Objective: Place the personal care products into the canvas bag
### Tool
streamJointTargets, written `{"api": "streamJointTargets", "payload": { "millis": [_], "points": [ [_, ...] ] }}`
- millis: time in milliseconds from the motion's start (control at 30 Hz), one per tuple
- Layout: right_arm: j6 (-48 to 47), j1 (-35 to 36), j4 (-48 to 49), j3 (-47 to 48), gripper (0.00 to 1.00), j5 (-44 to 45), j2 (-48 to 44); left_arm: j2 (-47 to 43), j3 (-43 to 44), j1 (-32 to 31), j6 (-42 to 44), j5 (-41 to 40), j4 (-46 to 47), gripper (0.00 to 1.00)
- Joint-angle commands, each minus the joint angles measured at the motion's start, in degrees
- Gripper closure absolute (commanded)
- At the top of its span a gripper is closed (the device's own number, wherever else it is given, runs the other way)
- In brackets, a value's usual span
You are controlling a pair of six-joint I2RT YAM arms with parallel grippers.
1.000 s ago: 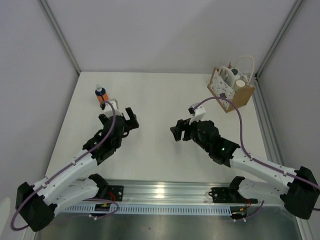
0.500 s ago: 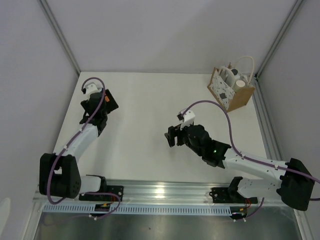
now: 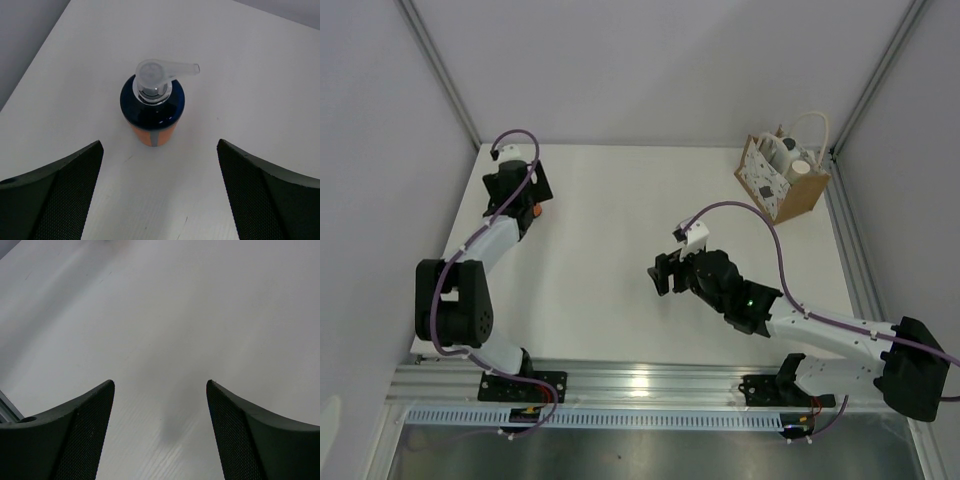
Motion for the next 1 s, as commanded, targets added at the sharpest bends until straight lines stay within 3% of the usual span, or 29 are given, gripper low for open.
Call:
{"api": "streamJointTargets", "payload": {
  "millis": [0,233,700,867,967],
  "points": [
    [0.32,0.49,1.61,1.72,0.22,-0.01,-1.95,0.84,4.03,1.75,4.38,0.26,2.71,0.01],
    [0.59,0.66,0.38,2.33,0.22,-0.54,-2.83,4.7,8.15,3.67,6.49,5.71,3.33,0.01],
    [0.67,0.84,0.55,1.72,0.22,-0.62,-4.32,12.87,15.11,5.63,4.47,7.2,-2.47,0.08],
    [0.67,0.84,0.82,1.63,0.22,-0.71,-4.06,13.49,15.54,5.63,5.26,8.26,-3.43,0.18],
    [0.85,0.93,0.82,1.8,0.22,-1.33,-3.88,13.67,15.99,5.45,5.61,8.08,-5.64,0.29]
  ]
}}
